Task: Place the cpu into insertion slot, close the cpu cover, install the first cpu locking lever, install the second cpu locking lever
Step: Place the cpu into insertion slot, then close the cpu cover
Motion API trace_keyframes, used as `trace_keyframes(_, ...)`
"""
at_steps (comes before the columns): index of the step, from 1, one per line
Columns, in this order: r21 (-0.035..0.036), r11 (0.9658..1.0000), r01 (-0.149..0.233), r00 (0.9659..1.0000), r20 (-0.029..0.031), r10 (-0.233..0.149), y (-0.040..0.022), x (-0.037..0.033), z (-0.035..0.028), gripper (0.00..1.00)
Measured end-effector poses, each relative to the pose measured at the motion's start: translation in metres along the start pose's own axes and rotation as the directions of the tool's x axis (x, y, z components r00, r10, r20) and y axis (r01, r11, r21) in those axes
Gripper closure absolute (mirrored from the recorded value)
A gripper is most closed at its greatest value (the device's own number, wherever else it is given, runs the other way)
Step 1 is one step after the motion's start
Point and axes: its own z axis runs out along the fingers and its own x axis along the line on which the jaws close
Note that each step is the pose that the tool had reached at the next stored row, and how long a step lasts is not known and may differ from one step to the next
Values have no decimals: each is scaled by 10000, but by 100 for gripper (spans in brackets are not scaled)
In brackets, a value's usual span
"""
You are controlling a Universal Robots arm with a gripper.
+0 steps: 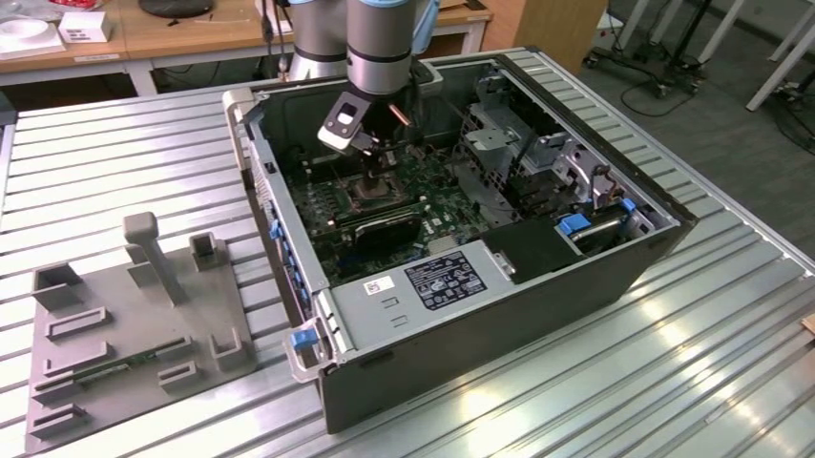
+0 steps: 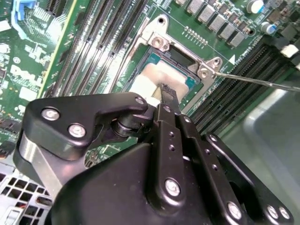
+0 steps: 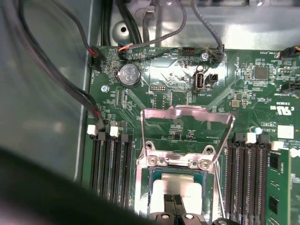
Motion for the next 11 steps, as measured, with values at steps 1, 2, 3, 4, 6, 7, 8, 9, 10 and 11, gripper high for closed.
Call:
trace_keyframes(1,1,10000,1,10000,1,-1,0,0,-20,89)
trace_keyframes(2,1,10000,0,10000,1,0,1,1,-41,89)
trace_keyframes(3,0,10000,0,10000,0,0,1,2,-62,89)
trace_keyframes(4,1,10000,0,10000,1,0,2,2,-82,89)
trace_keyframes(6,1,10000,1,10000,2,-1,3,3,-108,89)
trace_keyframes(7,1,10000,0,10000,1,0,3,3,-119,89)
trace_keyframes(8,1,10000,1,10000,1,-1,3,3,-126,89)
trace_keyframes(9,0,10000,1,10000,0,-1,3,3,-125,89)
trace_keyframes(10,1,10000,1,10000,1,-1,4,4,-141,89)
trace_keyframes(11,1,10000,1,10000,1,-1,4,4,-156,89)
